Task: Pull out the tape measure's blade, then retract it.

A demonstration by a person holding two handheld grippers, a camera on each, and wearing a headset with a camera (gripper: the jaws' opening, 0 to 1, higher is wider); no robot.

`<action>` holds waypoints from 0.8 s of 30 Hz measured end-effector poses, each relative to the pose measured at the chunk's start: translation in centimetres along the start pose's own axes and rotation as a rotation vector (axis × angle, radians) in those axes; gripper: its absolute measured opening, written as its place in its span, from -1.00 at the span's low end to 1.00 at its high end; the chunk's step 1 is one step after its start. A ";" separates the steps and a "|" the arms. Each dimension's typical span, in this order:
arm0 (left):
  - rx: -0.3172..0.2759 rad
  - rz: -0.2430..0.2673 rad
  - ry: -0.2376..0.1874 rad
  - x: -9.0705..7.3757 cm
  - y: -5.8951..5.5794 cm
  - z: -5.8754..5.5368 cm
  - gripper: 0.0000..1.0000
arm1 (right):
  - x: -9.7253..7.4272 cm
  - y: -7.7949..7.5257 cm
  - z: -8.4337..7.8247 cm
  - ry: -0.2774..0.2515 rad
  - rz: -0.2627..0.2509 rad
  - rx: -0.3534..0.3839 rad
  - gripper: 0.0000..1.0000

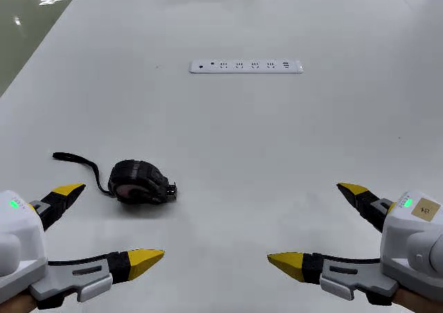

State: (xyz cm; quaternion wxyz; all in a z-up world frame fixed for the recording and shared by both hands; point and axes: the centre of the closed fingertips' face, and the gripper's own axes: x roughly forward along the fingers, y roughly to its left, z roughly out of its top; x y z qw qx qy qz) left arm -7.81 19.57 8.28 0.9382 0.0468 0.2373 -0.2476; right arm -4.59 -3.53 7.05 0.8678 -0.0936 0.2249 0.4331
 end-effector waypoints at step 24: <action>0.061 -0.054 0.035 1.7 1.2 0.3 0.98 | 1.6 -0.5 0.0 0.021 0.076 -0.053 0.86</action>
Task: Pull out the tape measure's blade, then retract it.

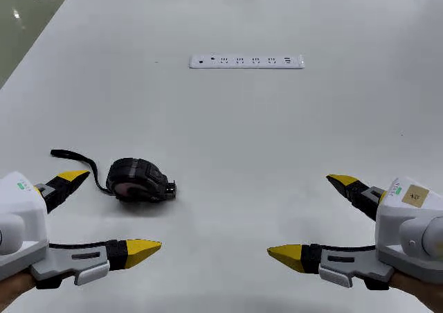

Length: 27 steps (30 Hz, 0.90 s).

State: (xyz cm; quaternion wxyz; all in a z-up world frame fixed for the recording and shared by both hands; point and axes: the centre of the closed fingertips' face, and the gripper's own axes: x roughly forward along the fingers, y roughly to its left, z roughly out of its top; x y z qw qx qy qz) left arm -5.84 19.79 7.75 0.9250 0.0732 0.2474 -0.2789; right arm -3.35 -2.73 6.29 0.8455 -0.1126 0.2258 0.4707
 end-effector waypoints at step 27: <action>0.070 -0.064 0.070 1.7 2.1 -0.3 0.98 | 3.7 -0.3 0.5 0.043 0.117 -0.079 0.80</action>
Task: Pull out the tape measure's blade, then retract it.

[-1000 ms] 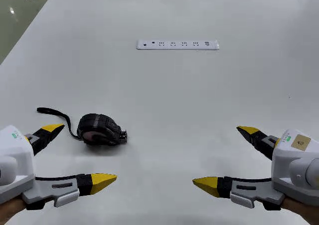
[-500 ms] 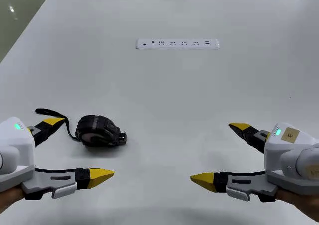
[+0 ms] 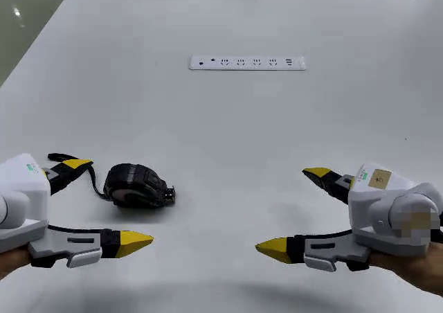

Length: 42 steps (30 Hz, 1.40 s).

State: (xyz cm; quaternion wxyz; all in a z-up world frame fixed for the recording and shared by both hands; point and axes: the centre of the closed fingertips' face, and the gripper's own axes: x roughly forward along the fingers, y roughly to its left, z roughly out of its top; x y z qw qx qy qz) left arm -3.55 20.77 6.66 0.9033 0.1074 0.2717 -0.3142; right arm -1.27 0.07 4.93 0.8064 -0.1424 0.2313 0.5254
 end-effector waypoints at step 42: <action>0.234 -0.263 0.185 2.4 1.1 -1.2 0.45 | 6.5 2.0 1.8 0.019 0.292 -0.222 0.09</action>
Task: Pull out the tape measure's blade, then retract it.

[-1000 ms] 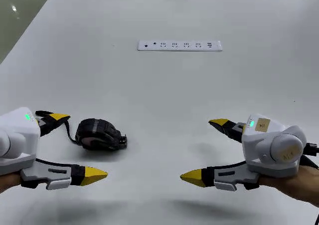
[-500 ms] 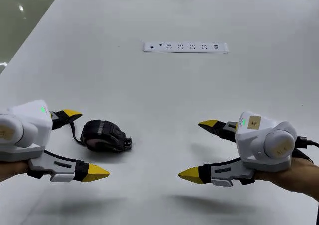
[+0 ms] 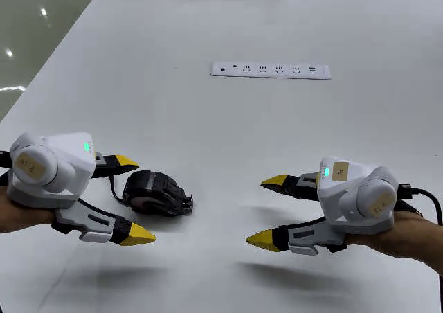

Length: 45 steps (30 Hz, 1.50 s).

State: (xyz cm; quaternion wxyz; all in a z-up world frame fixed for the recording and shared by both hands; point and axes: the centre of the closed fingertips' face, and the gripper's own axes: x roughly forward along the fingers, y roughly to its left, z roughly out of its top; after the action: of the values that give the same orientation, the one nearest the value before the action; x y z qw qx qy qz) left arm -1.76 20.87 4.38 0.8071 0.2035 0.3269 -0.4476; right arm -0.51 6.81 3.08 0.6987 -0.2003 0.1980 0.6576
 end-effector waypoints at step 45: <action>0.306 -0.117 0.341 1.0 2.0 -1.5 -0.42 | 8.7 -0.4 2.1 0.105 0.152 -0.150 -0.61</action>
State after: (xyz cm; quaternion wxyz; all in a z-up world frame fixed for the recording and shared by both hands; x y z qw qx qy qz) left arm -0.22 22.22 2.62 0.6727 0.3768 0.3982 -0.4970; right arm 0.39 15.24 0.17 0.6185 -0.2703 0.1993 0.7104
